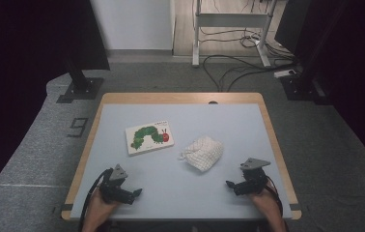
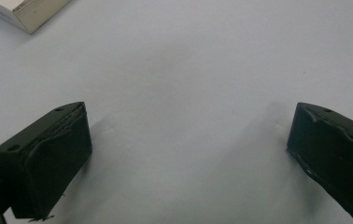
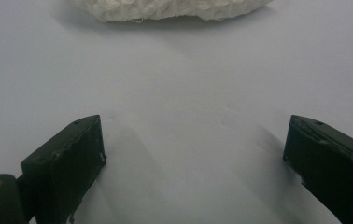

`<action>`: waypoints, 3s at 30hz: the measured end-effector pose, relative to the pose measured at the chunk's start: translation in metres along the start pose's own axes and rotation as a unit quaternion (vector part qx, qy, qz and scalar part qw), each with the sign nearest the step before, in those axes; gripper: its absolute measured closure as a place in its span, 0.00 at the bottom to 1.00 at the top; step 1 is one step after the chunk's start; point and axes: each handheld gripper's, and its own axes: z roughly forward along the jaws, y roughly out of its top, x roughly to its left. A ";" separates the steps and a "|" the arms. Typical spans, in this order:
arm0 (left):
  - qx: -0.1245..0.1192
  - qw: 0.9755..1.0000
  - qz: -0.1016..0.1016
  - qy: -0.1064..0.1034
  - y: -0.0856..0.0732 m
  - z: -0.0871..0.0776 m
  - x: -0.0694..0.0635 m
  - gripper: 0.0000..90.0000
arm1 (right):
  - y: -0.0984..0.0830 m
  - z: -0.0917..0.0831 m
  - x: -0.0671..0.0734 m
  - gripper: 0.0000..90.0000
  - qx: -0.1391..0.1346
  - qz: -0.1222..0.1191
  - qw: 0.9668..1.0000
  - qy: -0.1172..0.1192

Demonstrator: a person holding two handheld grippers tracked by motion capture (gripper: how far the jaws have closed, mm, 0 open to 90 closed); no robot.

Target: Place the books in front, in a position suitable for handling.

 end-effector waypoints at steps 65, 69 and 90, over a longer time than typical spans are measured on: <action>0.000 1.000 -0.001 0.002 0.000 0.000 0.000 0.00 | 0.076 0.008 -0.010 0.00 -0.044 -0.019 0.998 0.029; 0.000 1.000 -0.001 0.003 0.000 0.000 -0.001 0.00 | 0.084 0.014 -0.009 0.00 -0.042 -0.025 0.998 0.029; -0.001 1.000 -0.001 0.002 0.000 0.000 -0.001 0.00 | 0.118 0.058 0.003 0.00 -0.021 -0.047 0.998 0.041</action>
